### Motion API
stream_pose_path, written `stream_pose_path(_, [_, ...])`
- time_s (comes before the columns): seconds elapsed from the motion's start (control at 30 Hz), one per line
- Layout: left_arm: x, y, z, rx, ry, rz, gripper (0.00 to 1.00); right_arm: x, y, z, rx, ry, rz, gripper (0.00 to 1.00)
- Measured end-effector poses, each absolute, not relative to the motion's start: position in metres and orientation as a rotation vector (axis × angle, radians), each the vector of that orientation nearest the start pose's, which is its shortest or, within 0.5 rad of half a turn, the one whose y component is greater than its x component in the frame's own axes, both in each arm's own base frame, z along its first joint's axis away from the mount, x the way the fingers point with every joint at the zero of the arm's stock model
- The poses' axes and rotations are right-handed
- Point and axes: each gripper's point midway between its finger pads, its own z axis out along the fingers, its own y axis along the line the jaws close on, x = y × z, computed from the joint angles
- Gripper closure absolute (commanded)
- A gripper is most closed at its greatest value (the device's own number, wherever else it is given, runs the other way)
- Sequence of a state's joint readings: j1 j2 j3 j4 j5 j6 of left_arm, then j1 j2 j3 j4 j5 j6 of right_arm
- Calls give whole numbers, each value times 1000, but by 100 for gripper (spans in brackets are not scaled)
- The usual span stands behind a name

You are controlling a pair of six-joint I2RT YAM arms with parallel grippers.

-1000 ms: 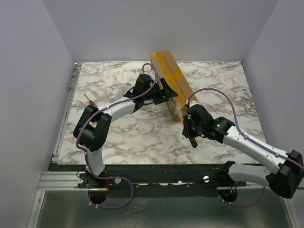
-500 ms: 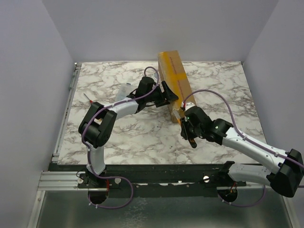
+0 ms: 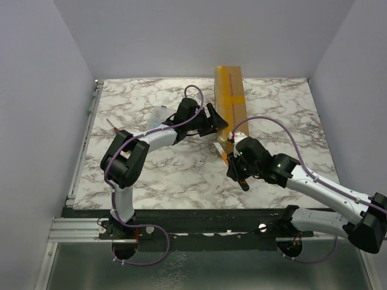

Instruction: Unpack the express box

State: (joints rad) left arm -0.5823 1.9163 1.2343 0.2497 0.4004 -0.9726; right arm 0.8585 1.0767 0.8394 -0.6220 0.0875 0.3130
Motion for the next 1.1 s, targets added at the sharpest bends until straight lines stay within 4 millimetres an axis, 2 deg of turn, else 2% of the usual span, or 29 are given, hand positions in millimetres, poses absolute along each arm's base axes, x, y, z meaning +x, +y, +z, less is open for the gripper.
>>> stream_pose_path(0.13, [391, -368, 142, -151, 2245, -1313, 10, 190, 196, 139, -500, 2410, 336, 100])
stream_pose_path(0.23, [399, -354, 153, -149, 2215, -1290, 4, 199, 174, 151, -320, 2393, 220, 100])
stream_pose_path(0.3, [404, -344, 169, -137, 2178, -1275, 4, 208, 156, 160, -204, 2364, 137, 100])
stream_pose_path(0.4, [408, -329, 203, -99, 2094, -1257, 4, 229, 134, 171, -55, 2341, 40, 100])
stream_pose_path(0.53, [403, -330, 226, -51, 2037, -1264, 4, 263, 107, 182, 96, 2308, -21, 100])
stream_pose_path(0.67, [397, -336, 218, -31, 2064, -1269, 6, 297, 91, 195, 175, 2295, 20, 100])
stream_pose_path(0.77, [389, -346, 208, -3, 2095, -1286, 7, 334, 91, 202, 188, 2287, 108, 100])
stream_pose_path(0.9, [375, -362, 192, 46, 2144, -1301, 7, 378, 98, 198, 155, 2301, 183, 100])
stream_pose_path(1.0, [368, -370, 185, 74, 2165, -1312, 8, 396, 107, 185, 118, 2320, 237, 100])
stream_pose_path(1.1, [362, -376, 178, 96, 2185, -1323, 9, 401, 114, 170, 87, 2355, 280, 100])
